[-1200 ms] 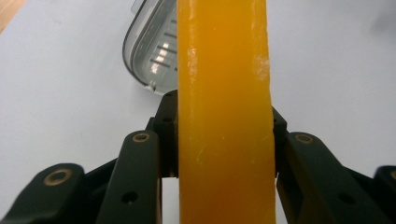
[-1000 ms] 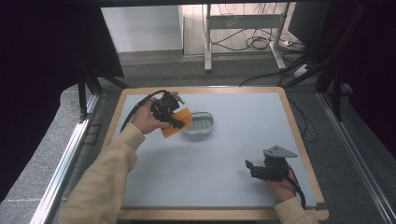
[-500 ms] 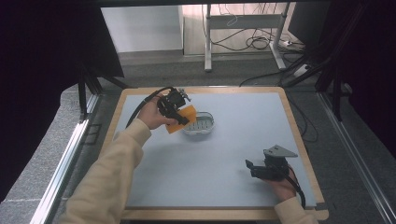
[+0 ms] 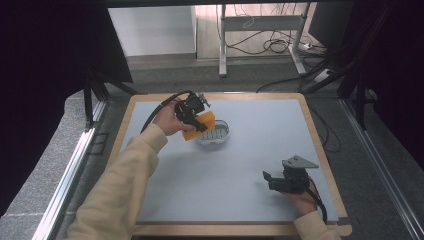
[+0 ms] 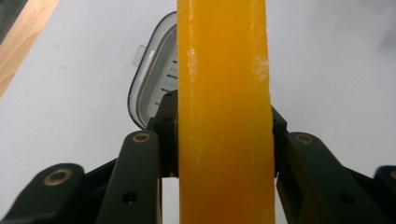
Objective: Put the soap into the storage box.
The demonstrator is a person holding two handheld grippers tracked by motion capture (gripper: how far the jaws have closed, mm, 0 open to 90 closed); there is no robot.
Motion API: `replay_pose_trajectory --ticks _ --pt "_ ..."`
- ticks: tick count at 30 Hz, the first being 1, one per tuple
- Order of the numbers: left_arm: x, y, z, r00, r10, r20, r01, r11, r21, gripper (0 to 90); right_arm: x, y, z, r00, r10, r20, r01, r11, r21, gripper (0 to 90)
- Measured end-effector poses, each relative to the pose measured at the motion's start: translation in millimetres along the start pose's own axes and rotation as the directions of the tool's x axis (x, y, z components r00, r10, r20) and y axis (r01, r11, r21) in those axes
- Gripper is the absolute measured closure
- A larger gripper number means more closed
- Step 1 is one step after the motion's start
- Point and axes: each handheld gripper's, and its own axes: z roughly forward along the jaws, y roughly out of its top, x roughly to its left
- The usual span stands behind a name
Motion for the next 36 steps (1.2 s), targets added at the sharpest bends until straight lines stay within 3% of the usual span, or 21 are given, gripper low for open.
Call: replay_pose_trajectory --ticks 7,15,36 --pt "2.3 6.9 8.0 0.9998 0.022 0.001 -0.022 0.9997 0.009 62.4 -0.4 0.0 0.1 1.0 0.002 -0.001 -0.002 1.0 0.0 15.8" --pt "2.8 18.5 22.5 0.9977 0.057 0.038 -0.057 0.9984 0.006 62.4 -1.2 -0.1 0.0 1.0 0.003 0.002 -0.003 1.0 -0.002 15.8" --pt "20.6 30.7 53.8 0.9938 0.081 0.076 -0.082 0.9966 0.008 62.4 -2.8 -1.1 0.8 0.9999 0.012 0.004 -0.012 1.0 0.002 15.8"
